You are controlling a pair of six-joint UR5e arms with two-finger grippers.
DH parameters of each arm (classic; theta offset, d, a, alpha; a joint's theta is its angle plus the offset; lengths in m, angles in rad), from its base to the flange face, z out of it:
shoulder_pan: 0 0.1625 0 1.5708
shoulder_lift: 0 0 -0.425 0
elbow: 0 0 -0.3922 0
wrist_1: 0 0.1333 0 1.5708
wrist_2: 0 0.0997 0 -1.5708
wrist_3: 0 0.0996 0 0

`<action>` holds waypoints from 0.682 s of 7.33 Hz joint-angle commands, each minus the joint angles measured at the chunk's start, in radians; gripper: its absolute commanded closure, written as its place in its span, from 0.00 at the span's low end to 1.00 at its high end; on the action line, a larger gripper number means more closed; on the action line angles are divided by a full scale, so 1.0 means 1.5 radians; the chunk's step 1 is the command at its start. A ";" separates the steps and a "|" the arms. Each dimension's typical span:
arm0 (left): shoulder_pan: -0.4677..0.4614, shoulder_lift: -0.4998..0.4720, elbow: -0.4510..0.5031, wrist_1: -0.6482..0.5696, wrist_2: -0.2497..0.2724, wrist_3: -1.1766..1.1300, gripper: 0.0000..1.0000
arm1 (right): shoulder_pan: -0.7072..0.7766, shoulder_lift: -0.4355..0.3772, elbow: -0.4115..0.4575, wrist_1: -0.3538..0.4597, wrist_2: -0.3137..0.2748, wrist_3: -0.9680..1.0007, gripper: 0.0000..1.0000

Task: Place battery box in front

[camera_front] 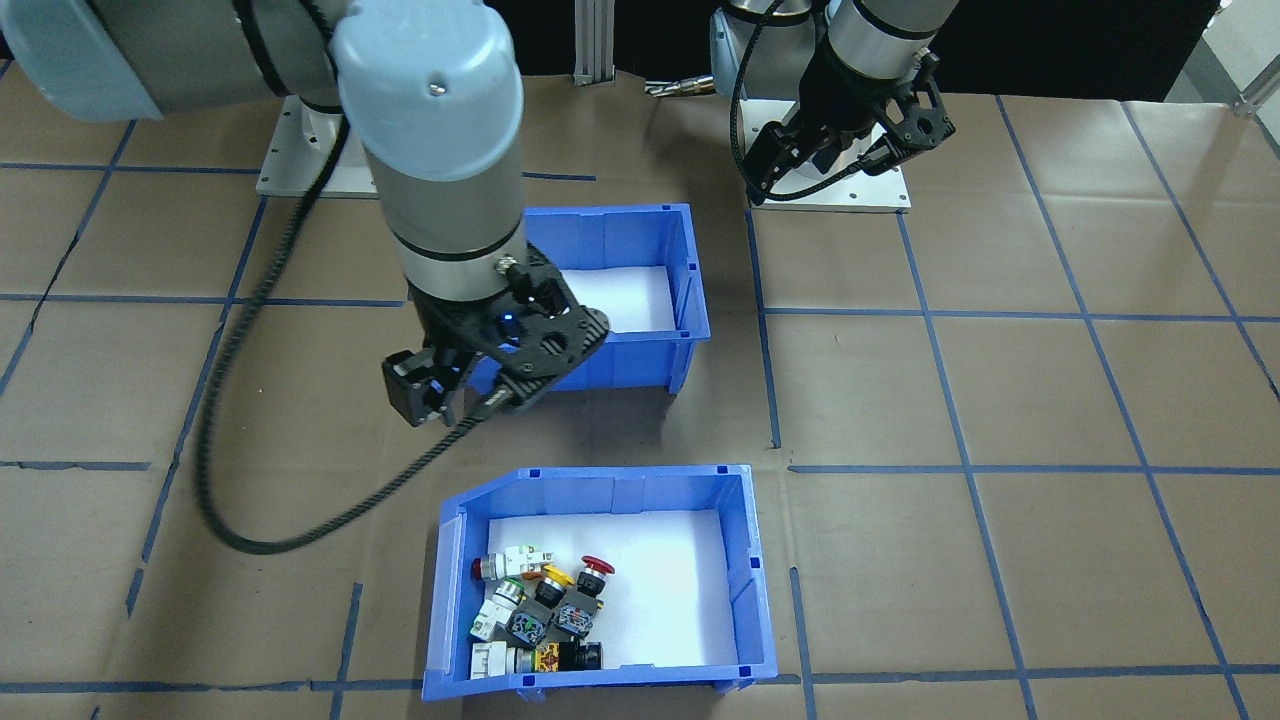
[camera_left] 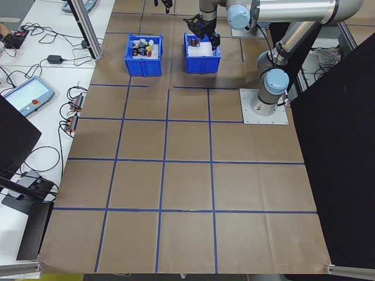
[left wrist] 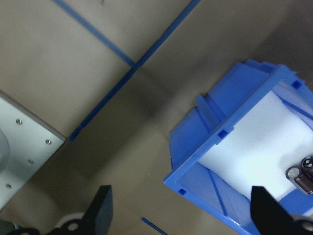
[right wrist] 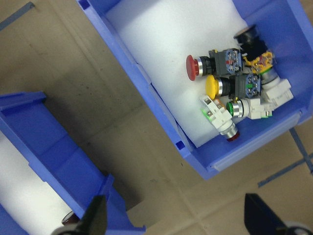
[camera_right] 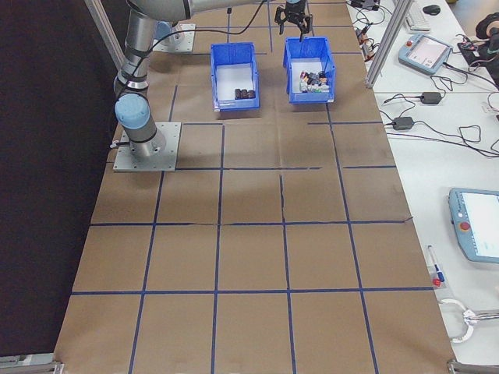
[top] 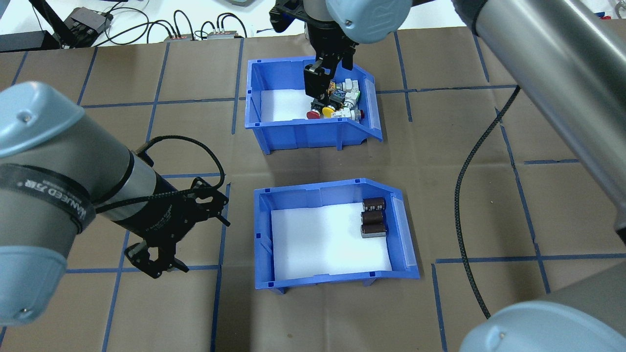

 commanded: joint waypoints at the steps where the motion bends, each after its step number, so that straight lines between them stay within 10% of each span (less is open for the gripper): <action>1: -0.008 0.028 -0.042 0.000 -0.015 -0.125 0.00 | 0.038 0.041 -0.018 -0.008 0.007 -0.119 0.00; 5: -0.164 0.020 -0.134 0.201 -0.011 -0.459 0.00 | 0.090 0.117 -0.003 -0.097 -0.005 -0.168 0.00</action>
